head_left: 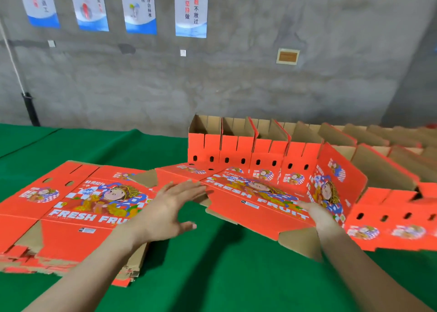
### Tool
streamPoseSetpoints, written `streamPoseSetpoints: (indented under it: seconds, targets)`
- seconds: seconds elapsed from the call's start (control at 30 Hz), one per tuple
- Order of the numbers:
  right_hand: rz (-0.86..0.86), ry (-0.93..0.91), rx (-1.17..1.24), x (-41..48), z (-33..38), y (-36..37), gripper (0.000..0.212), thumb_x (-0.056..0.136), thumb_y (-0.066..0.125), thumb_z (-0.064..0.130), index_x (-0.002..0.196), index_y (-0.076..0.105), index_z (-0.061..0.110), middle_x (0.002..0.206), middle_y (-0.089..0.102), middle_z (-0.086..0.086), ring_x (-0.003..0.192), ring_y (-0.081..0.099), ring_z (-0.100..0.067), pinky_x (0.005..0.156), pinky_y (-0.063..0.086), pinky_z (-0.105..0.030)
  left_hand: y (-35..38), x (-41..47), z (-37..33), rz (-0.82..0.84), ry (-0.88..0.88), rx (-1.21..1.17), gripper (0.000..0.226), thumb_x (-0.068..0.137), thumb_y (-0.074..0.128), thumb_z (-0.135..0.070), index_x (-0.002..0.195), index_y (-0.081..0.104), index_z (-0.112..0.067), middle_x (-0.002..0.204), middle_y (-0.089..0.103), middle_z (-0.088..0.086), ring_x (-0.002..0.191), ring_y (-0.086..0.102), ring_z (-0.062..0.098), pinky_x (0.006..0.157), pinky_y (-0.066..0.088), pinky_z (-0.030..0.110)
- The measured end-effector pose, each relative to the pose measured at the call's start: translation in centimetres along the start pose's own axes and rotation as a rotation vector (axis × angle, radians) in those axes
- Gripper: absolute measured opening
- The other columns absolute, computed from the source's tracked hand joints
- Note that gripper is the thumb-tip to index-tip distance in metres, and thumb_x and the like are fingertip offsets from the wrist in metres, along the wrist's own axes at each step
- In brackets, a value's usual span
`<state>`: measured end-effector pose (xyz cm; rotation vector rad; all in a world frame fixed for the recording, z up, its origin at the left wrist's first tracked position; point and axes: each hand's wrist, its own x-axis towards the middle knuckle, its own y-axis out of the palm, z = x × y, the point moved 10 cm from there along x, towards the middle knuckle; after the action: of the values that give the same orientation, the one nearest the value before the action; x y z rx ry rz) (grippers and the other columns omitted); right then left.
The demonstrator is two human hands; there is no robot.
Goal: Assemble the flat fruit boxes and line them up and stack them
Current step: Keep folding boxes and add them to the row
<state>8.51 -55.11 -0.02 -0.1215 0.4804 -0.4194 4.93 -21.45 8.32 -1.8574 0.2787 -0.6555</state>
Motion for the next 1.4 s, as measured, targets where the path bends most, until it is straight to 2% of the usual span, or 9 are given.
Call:
streamPoseSetpoints:
  seconds: [0.07,0.2,0.37,0.47,0.67,0.83,1.17,1.3,1.4]
  targets:
    - [0.070,-0.037,-0.060,0.0,0.6,-1.0,0.048,0.100,0.047,0.021,0.140,0.037,-0.004,0.141,0.043,-0.023,0.128,0.044,-0.037,0.098,0.037,-0.042,-0.9,2.0,-2.5,-0.071,0.064,0.205,0.071,0.083,0.066,-0.035,0.146,0.033,-0.031,0.150,0.027,-0.017,0.141,0.024,0.004,0.115,0.016,0.027]
    - [0.158,0.046,0.101,0.0,-1.1,-3.5,0.016,0.094,0.054,0.007,0.102,0.057,-0.007,0.059,0.060,-0.014,0.050,0.061,-0.020,0.042,0.046,-0.025,-3.0,5.0,-6.3,-0.171,0.096,0.352,0.028,0.099,0.044,-0.038,0.120,0.061,-0.032,0.115,0.068,-0.002,0.107,0.061,0.025,0.085,0.048,0.030]
    - [0.342,0.138,0.789,0.3,-1.6,-3.3,0.050,0.103,0.033,0.038,0.106,0.050,-0.009,0.093,0.067,-0.028,0.089,0.062,-0.035,0.050,0.059,-0.034,-4.8,7.7,-8.1,-0.193,0.042,0.426,0.026,0.098,0.044,-0.040,0.105,0.065,-0.027,0.099,0.071,0.003,0.099,0.062,0.032,0.073,0.045,0.031]
    - [0.252,-0.148,0.608,-0.8,1.0,-4.6,0.036,0.103,0.038,0.030,0.096,0.057,0.000,0.075,0.072,-0.016,0.070,0.068,-0.026,0.049,0.057,-0.026,-5.7,9.5,-8.6,-0.167,0.013,0.443,0.024,0.095,0.049,-0.039,0.103,0.067,-0.025,0.101,0.070,0.004,0.103,0.060,0.030,0.075,0.044,0.032]
    - [0.143,-0.923,-0.005,-8.1,9.5,-2.9,0.027,0.092,0.054,0.000,0.104,0.056,0.024,0.106,0.063,0.007,0.071,0.065,-0.011,0.062,0.052,-0.024,-4.6,11.1,-11.3,-0.080,0.055,0.482,0.019,0.093,0.055,-0.036,0.089,0.064,-0.020,0.093,0.069,0.006,0.097,0.060,0.030,0.064,0.032,0.030]
    - [0.113,-0.984,-0.401,-8.7,10.3,0.2,0.023,0.085,0.068,0.015,0.093,0.050,0.025,0.072,0.055,0.008,0.060,0.050,-0.007,0.057,0.037,-0.010,-4.2,10.2,-14.0,-0.099,0.115,0.475,0.022,0.094,0.051,-0.039,0.100,0.066,-0.024,0.100,0.069,0.004,0.101,0.060,0.030,0.070,0.039,0.030]
    - [0.406,-0.941,-0.594,-8.4,7.5,2.7,0.016,0.094,0.056,0.029,0.110,0.054,0.031,0.083,0.061,0.010,0.056,0.067,-0.014,0.052,0.054,-0.028,-5.3,9.1,-12.7,0.015,0.026,0.128,0.032,0.094,0.054,-0.035,0.073,0.061,-0.013,0.068,0.057,0.003,0.074,0.053,0.030,0.066,0.041,0.033]
    - [0.411,-0.958,-0.609,-8.3,6.8,2.2,0.018,0.094,0.056,0.033,0.110,0.051,0.039,0.074,0.060,0.018,0.057,0.067,-0.011,0.056,0.054,-0.026,-6.3,8.6,-8.8,0.140,-0.134,0.070,0.029,0.095,0.052,-0.038,0.112,0.063,-0.019,0.105,0.066,-0.003,0.097,0.060,0.017,0.083,0.044,0.024]
    - [0.396,-0.957,-0.613,-8.2,6.8,1.7,0.018,0.094,0.055,0.034,0.111,0.053,0.038,0.084,0.062,0.013,0.059,0.067,-0.010,0.061,0.056,-0.032,-4.7,7.5,-6.2,0.335,-0.258,0.175,0.029,0.089,0.059,-0.042,0.106,0.064,-0.019,0.100,0.067,-0.004,0.091,0.061,0.014,0.079,0.048,0.024]
